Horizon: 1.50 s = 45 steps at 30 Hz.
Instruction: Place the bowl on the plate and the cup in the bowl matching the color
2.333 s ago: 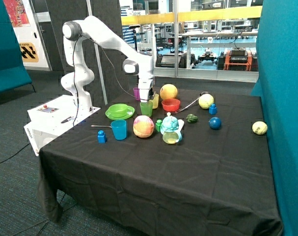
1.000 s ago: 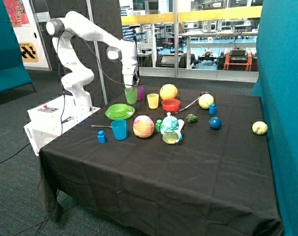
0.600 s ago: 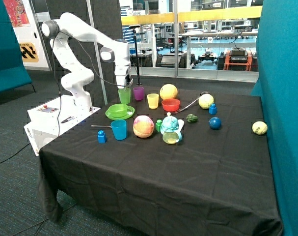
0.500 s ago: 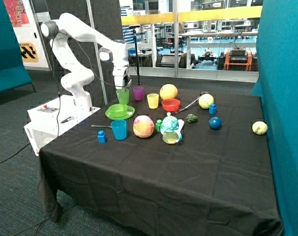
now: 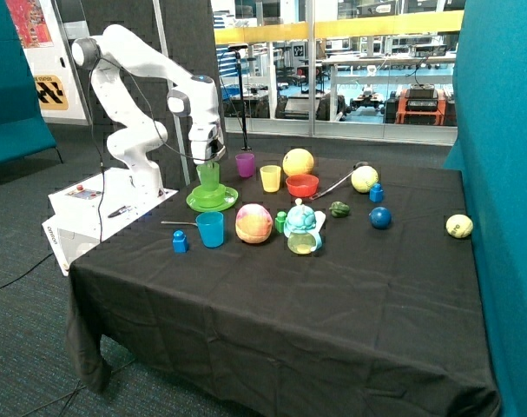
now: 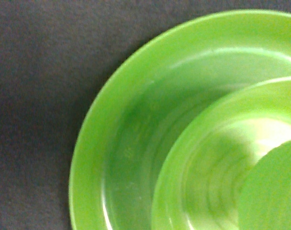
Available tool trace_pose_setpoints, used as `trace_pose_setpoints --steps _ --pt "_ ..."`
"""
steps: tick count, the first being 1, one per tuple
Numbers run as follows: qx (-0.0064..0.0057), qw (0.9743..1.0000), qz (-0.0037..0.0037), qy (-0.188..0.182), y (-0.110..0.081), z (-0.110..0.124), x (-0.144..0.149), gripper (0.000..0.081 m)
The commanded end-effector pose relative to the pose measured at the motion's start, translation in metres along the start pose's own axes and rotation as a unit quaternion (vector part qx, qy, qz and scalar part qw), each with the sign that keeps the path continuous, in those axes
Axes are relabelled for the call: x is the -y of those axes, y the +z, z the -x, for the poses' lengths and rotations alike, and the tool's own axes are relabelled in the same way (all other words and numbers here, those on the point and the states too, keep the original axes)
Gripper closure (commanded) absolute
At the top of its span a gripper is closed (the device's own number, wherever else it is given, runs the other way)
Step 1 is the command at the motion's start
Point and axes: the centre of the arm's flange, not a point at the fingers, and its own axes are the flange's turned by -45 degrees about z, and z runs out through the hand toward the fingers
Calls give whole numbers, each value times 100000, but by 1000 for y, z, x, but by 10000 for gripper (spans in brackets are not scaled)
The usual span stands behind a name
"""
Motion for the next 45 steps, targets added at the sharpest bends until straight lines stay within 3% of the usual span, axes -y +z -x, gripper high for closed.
trace_pose_setpoints --steps 1,6,12,31,35,38,45 --pt "-115 99990 209 1392 20 10 -4 808" --pt "-116 99986 209 1646 36 10 -5 808" --pt "-114 99994 209 1041 39 7 -5 808" --pt "-111 99997 211 -752 41 3 1 192" --pt "-110 99994 212 -1069 42 3 5 149" --pt "-110 99992 212 -1263 42 2 7 60" --pt "-108 99982 213 -1892 42 1 9 47"
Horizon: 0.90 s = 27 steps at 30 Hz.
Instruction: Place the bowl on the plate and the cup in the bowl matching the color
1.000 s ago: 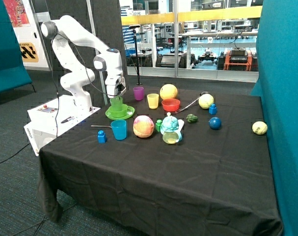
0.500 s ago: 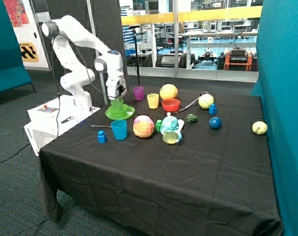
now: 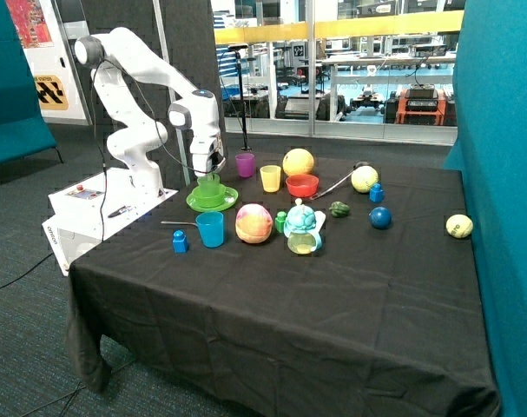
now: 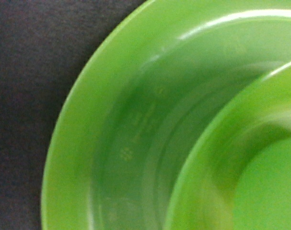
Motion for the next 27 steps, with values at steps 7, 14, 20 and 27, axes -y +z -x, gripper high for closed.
trace_pose_setpoints --steps 7,14,20,27 --pt "-161 99999 -84 -300 -1 -1 0 27" --pt "-161 99998 -83 -613 -9 -4 -3 58" --pt "-162 99985 -81 -1715 -25 -13 -5 189" --pt "-163 99970 -80 -2437 -44 -20 -6 257"
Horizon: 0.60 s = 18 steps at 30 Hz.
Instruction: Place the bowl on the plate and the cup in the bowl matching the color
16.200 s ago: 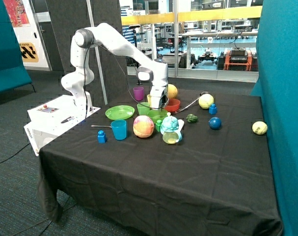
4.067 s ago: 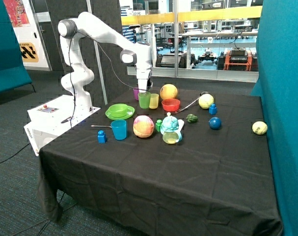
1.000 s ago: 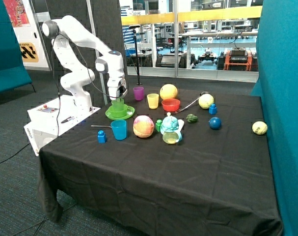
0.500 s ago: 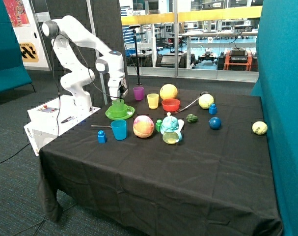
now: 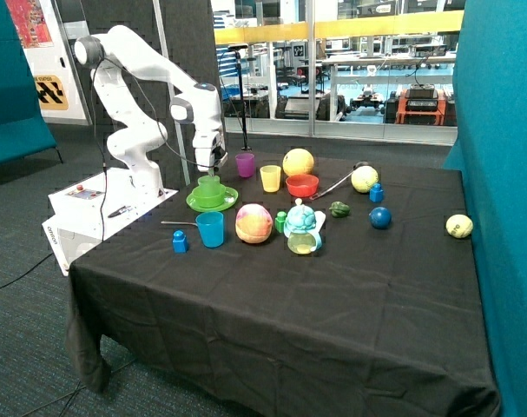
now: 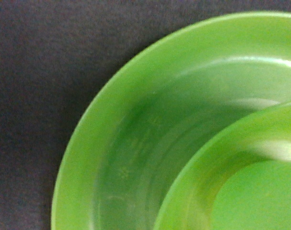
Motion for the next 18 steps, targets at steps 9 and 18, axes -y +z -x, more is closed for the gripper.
trace_pose_setpoints --steps 9,18 --pt "180 99995 -82 -967 -39 -10 -2 292" --pt "181 100000 -80 204 -47 -4 -11 322"
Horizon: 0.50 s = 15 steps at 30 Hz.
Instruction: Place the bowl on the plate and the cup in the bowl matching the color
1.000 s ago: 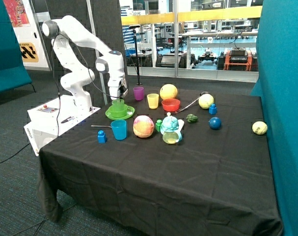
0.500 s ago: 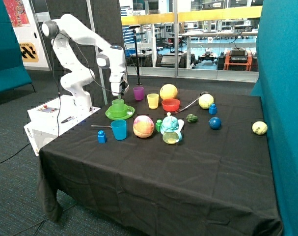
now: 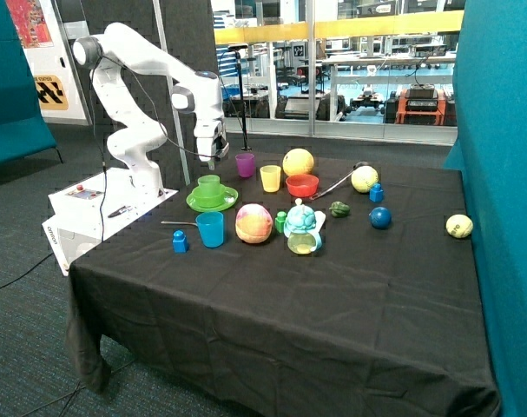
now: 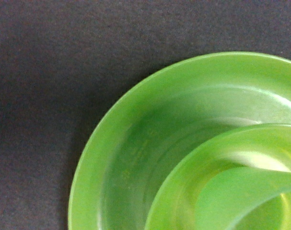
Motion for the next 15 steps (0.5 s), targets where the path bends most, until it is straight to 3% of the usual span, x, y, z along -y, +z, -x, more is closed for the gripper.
trace_pose_setpoints --steps 1,5,15 --pt "55 99997 109 712 -13 5 -8 316" --pt "54 99986 109 1657 -16 9 -15 288" --pt "53 99957 110 2917 -17 13 -33 317"
